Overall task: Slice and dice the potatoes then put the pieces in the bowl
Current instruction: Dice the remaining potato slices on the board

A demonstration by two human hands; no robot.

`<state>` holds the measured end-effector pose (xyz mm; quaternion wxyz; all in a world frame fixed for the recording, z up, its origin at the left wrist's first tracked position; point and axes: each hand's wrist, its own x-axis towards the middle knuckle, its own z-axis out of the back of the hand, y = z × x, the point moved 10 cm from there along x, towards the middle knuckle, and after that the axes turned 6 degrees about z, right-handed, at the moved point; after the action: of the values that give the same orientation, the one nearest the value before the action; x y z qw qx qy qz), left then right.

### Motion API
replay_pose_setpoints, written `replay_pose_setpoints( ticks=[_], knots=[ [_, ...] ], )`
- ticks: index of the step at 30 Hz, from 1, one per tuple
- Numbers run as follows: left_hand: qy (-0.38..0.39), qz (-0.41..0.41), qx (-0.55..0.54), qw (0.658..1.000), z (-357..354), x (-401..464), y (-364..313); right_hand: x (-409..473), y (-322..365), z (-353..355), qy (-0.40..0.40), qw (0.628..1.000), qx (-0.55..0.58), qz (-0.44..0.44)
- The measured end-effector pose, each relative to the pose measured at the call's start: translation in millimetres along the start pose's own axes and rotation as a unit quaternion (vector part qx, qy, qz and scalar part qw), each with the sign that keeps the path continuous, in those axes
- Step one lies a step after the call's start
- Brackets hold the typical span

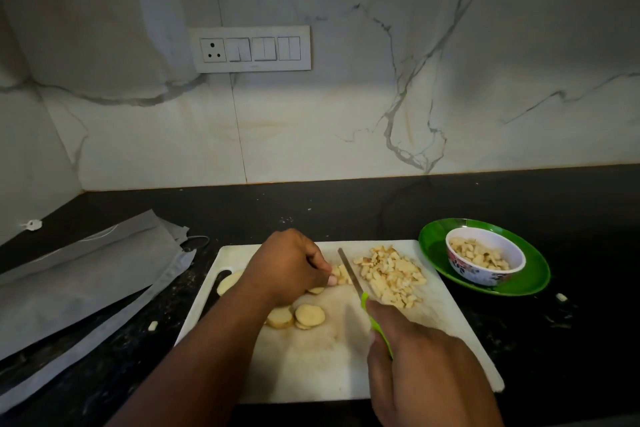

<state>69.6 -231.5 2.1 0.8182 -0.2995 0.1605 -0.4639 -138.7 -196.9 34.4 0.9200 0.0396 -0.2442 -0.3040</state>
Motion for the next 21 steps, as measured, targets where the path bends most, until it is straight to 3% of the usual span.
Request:
replay_pose_setpoints(
  ticks=[12, 16, 21],
  knots=[
    [0.003, -0.011, 0.016, 1.0, -2, 0, -5, 5, -6, -43, 0.167, 0.986, -0.007, -0.027],
    [0.016, -0.015, 0.022, 1.0, -1, -2, -5, -15, -13, -37, 0.247, 0.965, 0.065, -0.064],
    [0.026, -0.016, 0.044, 0.999, 0, -2, -2, -6, -7, -8, 0.122, 0.99, 0.036, -0.065]
  ],
)
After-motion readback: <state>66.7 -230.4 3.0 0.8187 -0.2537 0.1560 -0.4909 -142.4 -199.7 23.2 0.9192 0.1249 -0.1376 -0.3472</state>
